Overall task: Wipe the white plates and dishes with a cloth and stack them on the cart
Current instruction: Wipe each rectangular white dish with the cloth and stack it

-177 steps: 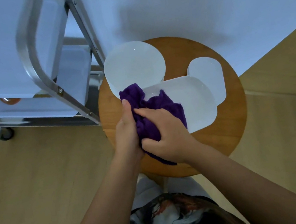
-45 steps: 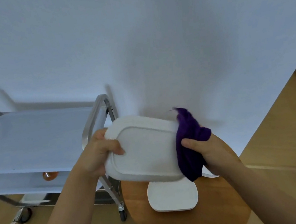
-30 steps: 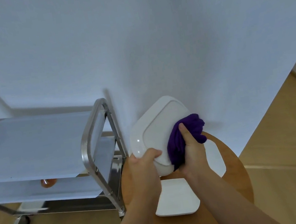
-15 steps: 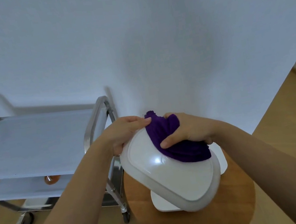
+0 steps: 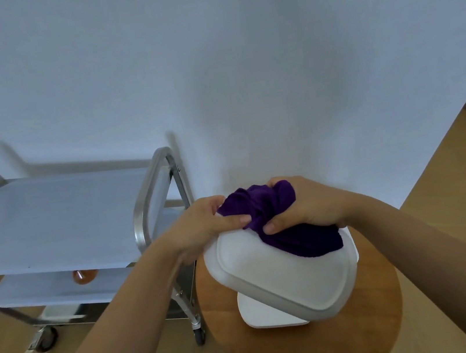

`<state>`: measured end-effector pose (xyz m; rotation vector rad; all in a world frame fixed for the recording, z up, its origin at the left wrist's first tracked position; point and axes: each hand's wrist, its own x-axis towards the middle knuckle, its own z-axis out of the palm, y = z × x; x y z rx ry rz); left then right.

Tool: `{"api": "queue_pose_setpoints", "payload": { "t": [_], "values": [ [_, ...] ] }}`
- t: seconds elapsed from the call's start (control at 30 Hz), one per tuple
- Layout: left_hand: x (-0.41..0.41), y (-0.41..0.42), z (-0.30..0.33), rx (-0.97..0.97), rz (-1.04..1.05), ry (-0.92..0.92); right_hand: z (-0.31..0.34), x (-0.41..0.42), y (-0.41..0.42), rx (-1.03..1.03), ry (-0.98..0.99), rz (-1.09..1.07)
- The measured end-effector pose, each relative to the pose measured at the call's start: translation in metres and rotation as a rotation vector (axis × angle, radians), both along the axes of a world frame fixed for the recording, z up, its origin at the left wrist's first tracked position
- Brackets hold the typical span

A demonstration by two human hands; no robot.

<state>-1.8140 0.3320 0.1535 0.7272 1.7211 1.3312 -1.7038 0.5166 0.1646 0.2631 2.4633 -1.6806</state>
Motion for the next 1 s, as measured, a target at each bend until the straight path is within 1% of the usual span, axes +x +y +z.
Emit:
{"api": "queue_pose_setpoints", "payload": {
  "t": [0.17, 0.27, 0.4, 0.47, 0.57, 0.67, 0.7, 0.77, 0.87, 0.97, 1.0],
  "values": [
    [0.003, -0.002, -0.002, 0.196, 0.187, -0.155, 0.013, 0.006, 0.018, 0.009, -0.010, -0.012],
    [-0.002, -0.004, 0.001, 0.265, 0.269, -0.198, 0.015, 0.012, 0.030, -0.032, 0.026, -0.044],
    [-0.002, -0.004, 0.004, 0.285, 0.239, -0.209, 0.004, 0.018, 0.035, -0.133, 0.087, -0.100],
    [-0.004, -0.007, 0.004, 0.284, 0.217, -0.229, -0.002, 0.022, 0.035, -0.220, 0.103, -0.144],
    [-0.006, -0.009, 0.000, 0.290, 0.293, -0.202, -0.014, 0.029, 0.027, -0.406, 0.202, -0.317],
    [-0.003, -0.006, -0.005, 0.310, 0.423, -0.213, -0.029, 0.030, 0.005, -0.537, 0.335, -0.650],
    [-0.001, -0.004, -0.006, 0.324, 0.467, -0.227, -0.034, 0.029, -0.001, -0.539, 0.360, -0.748],
    [0.002, -0.003, -0.009, 0.350, 0.554, -0.248, -0.042, 0.030, -0.010, -0.476, 0.359, -0.860],
    [0.007, 0.001, -0.016, 0.390, 0.645, -0.278, -0.060, 0.033, -0.027, -0.312, 0.344, -0.926],
    [0.011, 0.006, -0.024, 0.403, 0.702, -0.311, -0.081, 0.031, -0.045, -0.253, 0.402, -0.949],
    [0.012, 0.006, -0.025, 0.403, 0.698, -0.303, -0.084, 0.031, -0.046, -0.202, 0.398, -0.941]
  ]
}}
